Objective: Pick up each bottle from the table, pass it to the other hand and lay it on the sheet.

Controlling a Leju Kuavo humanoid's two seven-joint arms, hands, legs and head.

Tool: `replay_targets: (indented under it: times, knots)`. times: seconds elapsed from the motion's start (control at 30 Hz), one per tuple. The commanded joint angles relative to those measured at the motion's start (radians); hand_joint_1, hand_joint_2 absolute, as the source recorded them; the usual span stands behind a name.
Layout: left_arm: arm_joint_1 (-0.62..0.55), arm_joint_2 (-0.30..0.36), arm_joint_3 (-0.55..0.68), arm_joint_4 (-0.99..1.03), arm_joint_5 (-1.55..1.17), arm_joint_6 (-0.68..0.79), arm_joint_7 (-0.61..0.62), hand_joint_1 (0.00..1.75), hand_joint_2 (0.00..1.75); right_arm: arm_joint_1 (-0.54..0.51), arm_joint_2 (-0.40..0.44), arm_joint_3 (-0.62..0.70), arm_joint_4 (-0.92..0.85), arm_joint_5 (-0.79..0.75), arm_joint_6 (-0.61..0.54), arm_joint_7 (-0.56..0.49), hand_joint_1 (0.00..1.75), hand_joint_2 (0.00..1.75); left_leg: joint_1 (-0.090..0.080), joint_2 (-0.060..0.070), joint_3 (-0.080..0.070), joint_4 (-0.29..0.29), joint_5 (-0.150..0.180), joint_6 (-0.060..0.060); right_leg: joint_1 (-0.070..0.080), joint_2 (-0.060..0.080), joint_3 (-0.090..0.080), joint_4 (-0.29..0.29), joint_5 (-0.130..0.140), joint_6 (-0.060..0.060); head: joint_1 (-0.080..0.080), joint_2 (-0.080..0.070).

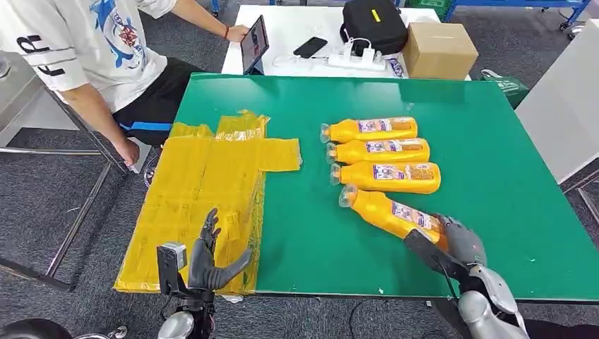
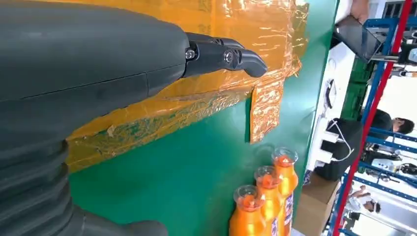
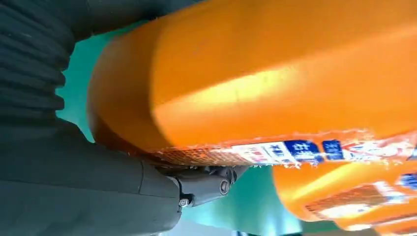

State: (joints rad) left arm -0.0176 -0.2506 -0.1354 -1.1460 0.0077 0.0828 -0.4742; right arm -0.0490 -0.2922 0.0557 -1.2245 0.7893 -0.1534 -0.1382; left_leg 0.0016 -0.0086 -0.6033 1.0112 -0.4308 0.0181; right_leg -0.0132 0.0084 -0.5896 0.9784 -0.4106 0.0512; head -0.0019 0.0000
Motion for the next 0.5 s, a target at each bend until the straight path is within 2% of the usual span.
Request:
replay_targets:
  times: [0.03, 0.13, 0.27, 0.33, 0.5]
  knots:
    - [-0.054, 0.016, -0.005, 0.082, 0.017, 0.003, -0.002, 0.00, 1.75, -0.031, 0.084, -0.009, 0.050, -0.027, -0.061, -0.118, 1.75, 1.75, 0.001, 0.001, 0.001, -0.001, 0.000, -0.001, 0.001, 0.000, 0.001, -0.001, 0.000, -0.001, 0.000, 0.000]
    - [-0.054, 0.016, -0.005, 0.082, 0.017, 0.003, -0.003, 0.00, 1.75, -0.030, 0.088, -0.007, 0.050, -0.027, -0.061, -0.118, 1.75, 1.75, 0.001, 0.002, 0.001, -0.001, -0.001, -0.001, 0.001, 0.001, 0.001, -0.001, 0.000, -0.002, 0.000, 0.000]
    - [-0.054, 0.016, -0.011, 0.090, 0.031, 0.006, -0.014, 0.00, 1.75, -0.013, 0.150, -0.025, -0.021, -0.081, -0.173, -0.265, 1.75, 1.75, 0.000, 0.001, -0.001, -0.001, 0.000, -0.001, 0.000, 0.001, -0.001, -0.001, 0.000, -0.001, 0.000, 0.000]
    - [-0.052, 0.015, -0.013, 0.090, 0.034, 0.008, -0.018, 0.00, 1.75, -0.011, 0.165, -0.019, -0.040, -0.089, -0.177, -0.276, 1.75, 1.75, 0.001, 0.003, 0.000, -0.001, -0.001, -0.001, 0.001, 0.002, 0.000, -0.001, -0.001, -0.002, 0.000, 0.000]
    - [-0.039, 0.020, -0.030, 0.057, 0.053, 0.019, -0.033, 0.00, 1.75, 0.031, 0.276, -0.039, -0.185, -0.193, -0.299, -0.395, 1.75, 1.75, 0.001, 0.001, -0.001, 0.000, -0.001, -0.002, 0.001, 0.000, -0.001, 0.000, -0.001, -0.003, 0.000, 0.000]
